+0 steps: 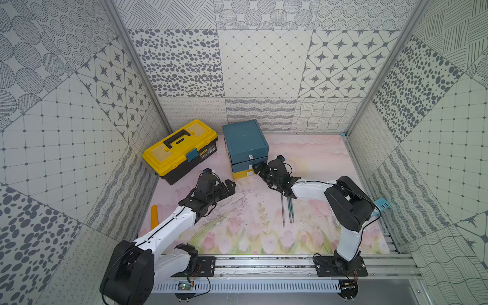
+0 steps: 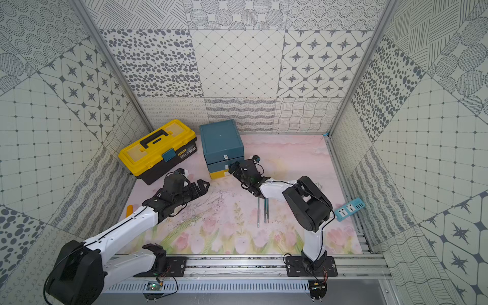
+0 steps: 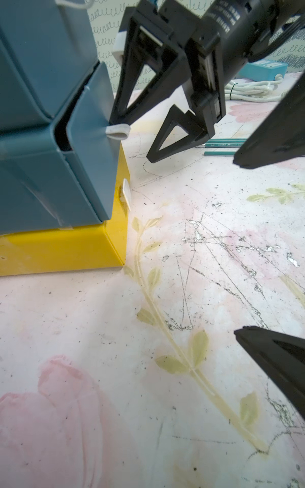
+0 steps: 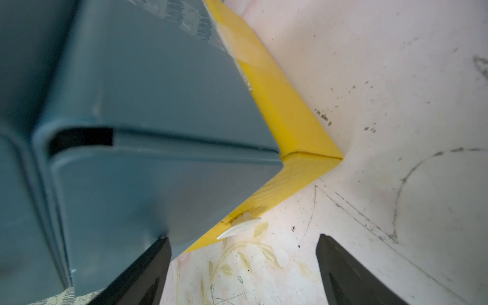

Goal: Please place the pencils in the drawer according to their color
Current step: Close the drawer in the storage box, then open the drawer in the storage box.

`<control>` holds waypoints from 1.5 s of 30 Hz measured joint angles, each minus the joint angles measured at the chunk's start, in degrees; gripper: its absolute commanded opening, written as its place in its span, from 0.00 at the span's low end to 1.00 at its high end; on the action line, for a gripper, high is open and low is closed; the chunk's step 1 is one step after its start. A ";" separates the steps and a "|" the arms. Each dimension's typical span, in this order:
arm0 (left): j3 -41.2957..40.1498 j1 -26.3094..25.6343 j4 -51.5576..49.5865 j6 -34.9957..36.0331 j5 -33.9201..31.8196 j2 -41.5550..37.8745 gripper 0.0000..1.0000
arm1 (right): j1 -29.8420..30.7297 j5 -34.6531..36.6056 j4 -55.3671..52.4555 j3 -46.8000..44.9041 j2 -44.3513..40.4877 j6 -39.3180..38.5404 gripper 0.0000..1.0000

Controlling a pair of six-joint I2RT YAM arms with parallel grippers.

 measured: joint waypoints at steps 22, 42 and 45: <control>-0.02 0.00 0.04 -0.35 1.29 -0.15 0.99 | -0.31 -1.77 8.35 -4.02 1.70 4.02 0.88; -0.02 0.00 -0.11 -0.24 0.90 -1.20 0.99 | 0.72 -7.13 21.29 -6.64 8.76 8.11 0.68; -0.02 0.00 -0.20 -0.04 0.87 -1.22 0.99 | 0.87 -7.28 22.71 -6.21 9.27 8.31 0.68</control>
